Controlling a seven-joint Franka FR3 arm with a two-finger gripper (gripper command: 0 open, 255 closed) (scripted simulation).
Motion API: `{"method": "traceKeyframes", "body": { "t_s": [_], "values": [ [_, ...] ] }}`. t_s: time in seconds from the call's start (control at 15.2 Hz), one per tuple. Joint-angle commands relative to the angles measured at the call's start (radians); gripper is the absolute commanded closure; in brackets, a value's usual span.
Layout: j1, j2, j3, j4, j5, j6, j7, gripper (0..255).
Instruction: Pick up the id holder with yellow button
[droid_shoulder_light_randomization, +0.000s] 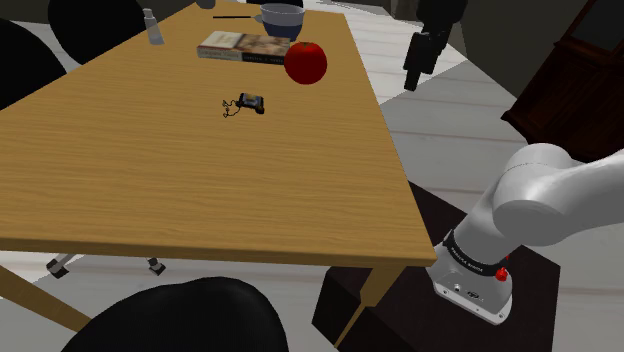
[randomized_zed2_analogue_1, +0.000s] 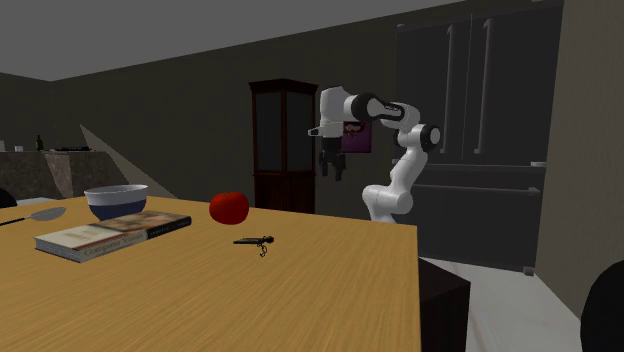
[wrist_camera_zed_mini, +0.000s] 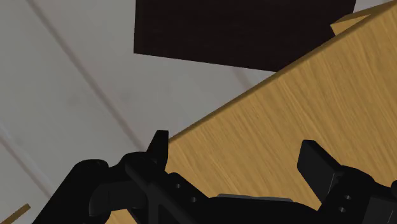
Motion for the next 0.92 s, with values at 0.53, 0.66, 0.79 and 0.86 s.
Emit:
{"method": "traceKeyframes", "body": {
  "t_s": [0.53,0.66,0.79,0.86],
  "values": [
    [0.002,0.236,0.082,0.072,0.100,0.180,0.174,0],
    [0.001,0.301,0.100,0.103,0.117,0.220,0.215,0],
    [0.001,0.368,0.117,0.139,0.131,0.257,0.254,0],
    [0.000,0.402,0.125,0.159,0.136,0.274,0.273,0]
  ]
}}
